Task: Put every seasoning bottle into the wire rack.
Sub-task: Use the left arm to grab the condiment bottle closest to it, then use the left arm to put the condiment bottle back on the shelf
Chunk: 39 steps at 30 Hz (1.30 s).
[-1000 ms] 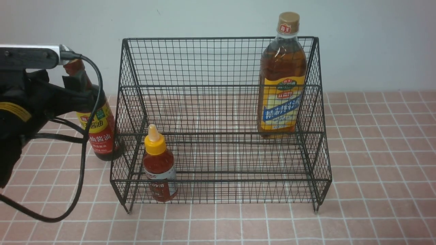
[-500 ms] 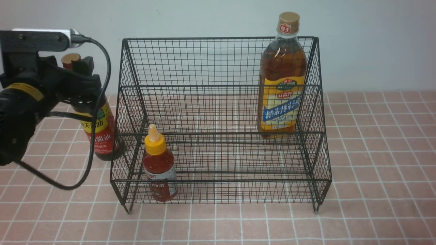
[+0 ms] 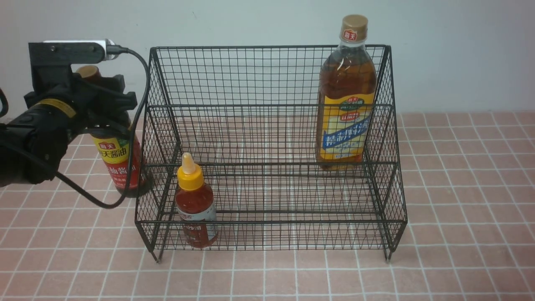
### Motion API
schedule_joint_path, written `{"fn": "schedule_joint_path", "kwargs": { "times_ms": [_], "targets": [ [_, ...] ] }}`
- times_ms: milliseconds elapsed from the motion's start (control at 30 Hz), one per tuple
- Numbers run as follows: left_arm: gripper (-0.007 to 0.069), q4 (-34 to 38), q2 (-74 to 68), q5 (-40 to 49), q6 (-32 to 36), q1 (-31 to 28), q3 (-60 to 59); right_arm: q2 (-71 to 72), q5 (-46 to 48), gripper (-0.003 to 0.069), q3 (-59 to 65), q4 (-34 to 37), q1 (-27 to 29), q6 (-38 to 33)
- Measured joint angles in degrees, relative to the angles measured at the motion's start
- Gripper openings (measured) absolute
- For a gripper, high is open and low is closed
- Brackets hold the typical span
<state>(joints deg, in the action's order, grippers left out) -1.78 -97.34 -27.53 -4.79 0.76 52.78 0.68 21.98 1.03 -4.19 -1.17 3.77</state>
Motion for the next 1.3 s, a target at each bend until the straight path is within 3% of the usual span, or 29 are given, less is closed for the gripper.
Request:
{"fn": "schedule_joint_path", "kwargs": {
  "times_ms": [67, 367, 900, 1300],
  "targets": [
    [0.0254, 0.0, 0.0, 0.1, -0.1, 0.05, 0.06, 0.0, 0.0, -0.0015, 0.0, 0.0, 0.0, 0.0],
    [0.0258, -0.32, 3.04, 5.36, 0.45, 0.05, 0.27, 0.0, 0.0, -0.0015, 0.0, 0.0, 0.0, 0.0],
    [0.0258, -0.62, 27.73, 18.68, 1.26, 0.88, 9.99, 0.0, 0.0, -0.0015, 0.0, 0.0, 0.0, 0.0],
    [0.0258, -6.94, 30.81, 20.19, 0.93, 16.51, 10.12, 0.0, 0.0, -0.0015, 0.0, 0.0, 0.0, 0.0]
  ]
}}
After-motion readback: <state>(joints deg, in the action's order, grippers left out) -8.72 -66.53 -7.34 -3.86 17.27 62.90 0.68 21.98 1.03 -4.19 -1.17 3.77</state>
